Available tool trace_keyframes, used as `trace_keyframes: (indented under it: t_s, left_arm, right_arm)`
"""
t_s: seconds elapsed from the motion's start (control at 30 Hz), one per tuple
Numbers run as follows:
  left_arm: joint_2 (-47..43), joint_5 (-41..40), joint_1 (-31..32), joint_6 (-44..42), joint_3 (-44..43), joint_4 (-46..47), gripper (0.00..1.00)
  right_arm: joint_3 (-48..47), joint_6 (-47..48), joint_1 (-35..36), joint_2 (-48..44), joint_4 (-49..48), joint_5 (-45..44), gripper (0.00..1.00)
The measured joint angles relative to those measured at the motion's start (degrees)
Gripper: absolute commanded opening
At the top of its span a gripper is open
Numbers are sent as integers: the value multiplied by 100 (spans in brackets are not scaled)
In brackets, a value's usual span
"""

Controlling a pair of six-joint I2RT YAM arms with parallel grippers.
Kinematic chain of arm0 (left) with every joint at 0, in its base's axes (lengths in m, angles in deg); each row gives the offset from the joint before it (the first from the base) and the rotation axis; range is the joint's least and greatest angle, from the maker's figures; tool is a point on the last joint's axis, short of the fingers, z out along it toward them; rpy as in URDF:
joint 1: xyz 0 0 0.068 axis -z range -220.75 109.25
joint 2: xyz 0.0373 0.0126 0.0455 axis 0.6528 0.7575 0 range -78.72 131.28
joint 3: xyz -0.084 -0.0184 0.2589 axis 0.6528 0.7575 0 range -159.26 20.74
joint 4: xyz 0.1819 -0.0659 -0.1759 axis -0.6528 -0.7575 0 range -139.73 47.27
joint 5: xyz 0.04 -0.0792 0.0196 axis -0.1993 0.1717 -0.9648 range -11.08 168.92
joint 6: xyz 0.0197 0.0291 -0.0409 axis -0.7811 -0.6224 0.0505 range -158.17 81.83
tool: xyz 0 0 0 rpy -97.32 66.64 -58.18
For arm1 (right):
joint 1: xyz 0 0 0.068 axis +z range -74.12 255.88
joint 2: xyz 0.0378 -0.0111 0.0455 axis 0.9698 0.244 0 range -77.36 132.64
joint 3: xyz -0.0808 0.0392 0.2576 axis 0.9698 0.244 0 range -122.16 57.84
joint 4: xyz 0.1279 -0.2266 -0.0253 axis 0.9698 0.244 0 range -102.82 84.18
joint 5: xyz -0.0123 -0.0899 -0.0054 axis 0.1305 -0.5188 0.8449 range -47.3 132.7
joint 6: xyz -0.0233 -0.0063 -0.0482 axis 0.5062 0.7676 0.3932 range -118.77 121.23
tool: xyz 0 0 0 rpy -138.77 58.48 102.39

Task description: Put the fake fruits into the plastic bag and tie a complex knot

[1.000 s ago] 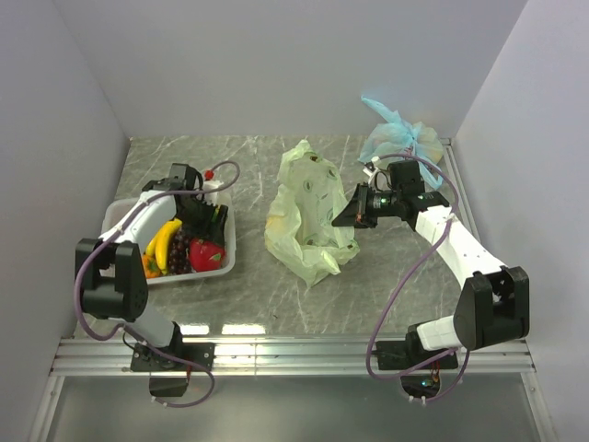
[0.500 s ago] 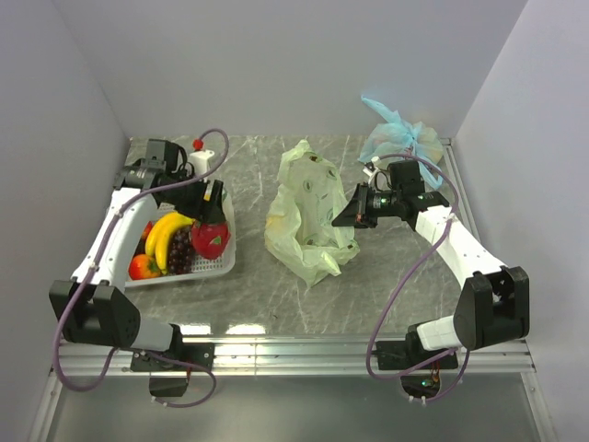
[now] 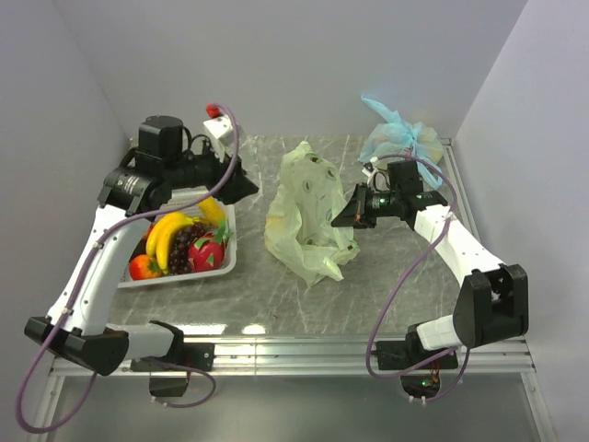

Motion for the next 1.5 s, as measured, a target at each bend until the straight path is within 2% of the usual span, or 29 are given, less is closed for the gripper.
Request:
trace_keyframes:
  t_s: [0.03, 0.07, 0.2, 0.27, 0.4, 0.53, 0.9, 1.0, 1.03, 1.1, 1.13, 1.2, 1.23, 1.37, 1.5]
  left_arm:
    - [0, -81, -173, 52, 61, 107, 78]
    - [-35, -85, -424, 81, 216, 199, 83]
    - [-229, -212, -1622, -201, 1084, -39, 87]
    - [-339, -232, -1919, -669, 1416, -450, 87]
    - [-774, -243, -1991, -1576, 2177, -1078, 87]
    - [-848, -236, -1987, -2100, 2625, -1145, 82]
    - [295, -149, -1989, -3169, 3032, -341, 72]
    - [393, -15, -1989, -3285, 3121, -107, 61]
    - [448, 15, -1989, -3298, 3132, -57, 53]
    - [577, 98, -1989, -3331, 3152, 50, 44]
    - [640, 129, -1989, -3357, 3165, 81, 30]
    - [702, 225, -1991, -3414, 3185, 170, 15]
    - [702, 262, -1991, -3447, 3185, 157, 1]
    - [651, 424, -2009, -3558, 3165, -20, 0]
    - [409, 481, -2070, -3569, 2911, -627, 0]
  right_arm:
    - [-4, 2, 0, 2, 2, 0, 0]
    - [-11, 7, 0, 2, 4, 0, 0]
    - [-31, 24, 0, 2, 7, 0, 0]
    - [-31, 31, 0, 4, 11, 0, 0]
    - [-31, 44, 2, 11, 15, 2, 0]
    - [-31, 44, 2, 31, 15, 2, 0]
    - [-63, 74, 2, 52, 70, 0, 0]
    - [-63, 96, 2, 52, 79, -2, 0]
    - [-63, 107, 2, 52, 87, -2, 0]
    - [-63, 129, 2, 52, 90, 0, 0]
    - [-63, 144, 2, 52, 92, 0, 0]
    - [-63, 155, 2, 52, 94, 0, 0]
    - [-63, 166, 2, 52, 96, 0, 0]
    - [-70, 197, 2, 55, 125, 0, 0]
    - [-70, 197, 2, 55, 127, 0, 0]
